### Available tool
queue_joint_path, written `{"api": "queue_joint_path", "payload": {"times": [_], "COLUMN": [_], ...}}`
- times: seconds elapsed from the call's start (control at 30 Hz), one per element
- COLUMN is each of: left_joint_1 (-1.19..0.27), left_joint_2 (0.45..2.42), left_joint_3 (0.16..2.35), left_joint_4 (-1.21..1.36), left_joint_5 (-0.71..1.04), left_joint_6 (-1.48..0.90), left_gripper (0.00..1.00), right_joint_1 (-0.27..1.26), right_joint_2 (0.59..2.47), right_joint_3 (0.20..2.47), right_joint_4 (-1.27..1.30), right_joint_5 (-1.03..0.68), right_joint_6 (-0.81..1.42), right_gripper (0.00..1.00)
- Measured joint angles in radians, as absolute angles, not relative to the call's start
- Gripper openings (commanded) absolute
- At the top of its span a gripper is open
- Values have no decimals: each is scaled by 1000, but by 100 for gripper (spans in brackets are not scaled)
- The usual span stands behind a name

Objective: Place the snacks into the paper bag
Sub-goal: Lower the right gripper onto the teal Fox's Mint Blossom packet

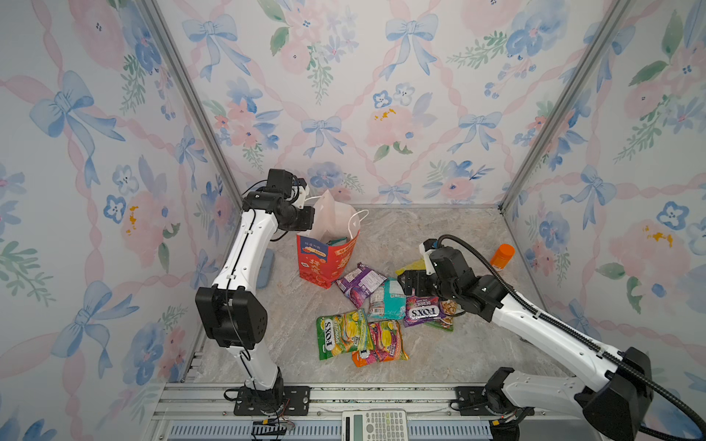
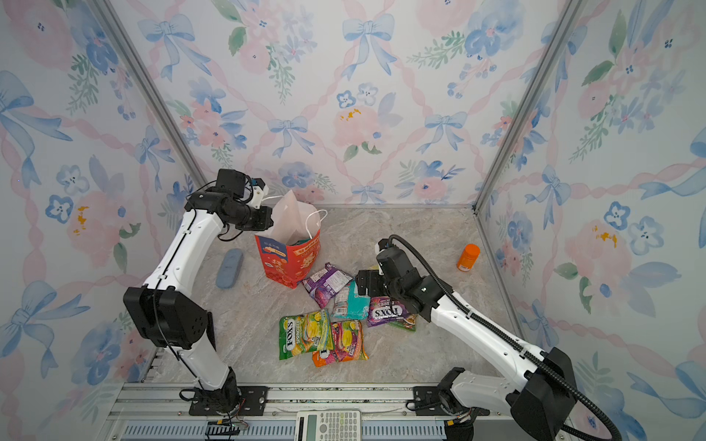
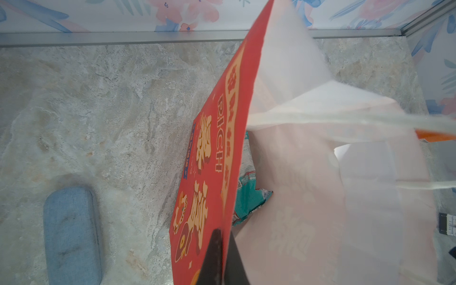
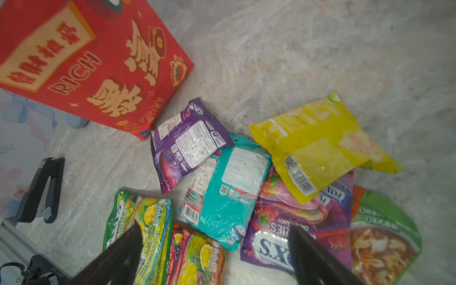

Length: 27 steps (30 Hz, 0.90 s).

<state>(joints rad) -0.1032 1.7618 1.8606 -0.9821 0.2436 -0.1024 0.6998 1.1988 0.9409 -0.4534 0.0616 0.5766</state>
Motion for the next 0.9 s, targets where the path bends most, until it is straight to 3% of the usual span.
{"api": "queue_joint_path", "payload": {"times": [0.3, 0.57, 0.9], "left_joint_1": [-103, -103, -103], "left_joint_2": [1763, 1763, 1763], "left_joint_3": [1861, 1861, 1861], "left_joint_4": [-982, -982, -982], "left_joint_5": [244, 244, 244], "left_joint_6": [-102, -102, -102], "left_gripper": [0, 0, 0], "right_joint_1": [681, 625, 614], "right_joint_2": [1295, 1402, 1512], "right_joint_3": [833, 806, 802], "right_joint_4": [-356, -270, -185], "right_joint_5": [-17, -76, -133], "right_joint_6": [687, 714, 719], "right_gripper": [67, 59, 55]}}
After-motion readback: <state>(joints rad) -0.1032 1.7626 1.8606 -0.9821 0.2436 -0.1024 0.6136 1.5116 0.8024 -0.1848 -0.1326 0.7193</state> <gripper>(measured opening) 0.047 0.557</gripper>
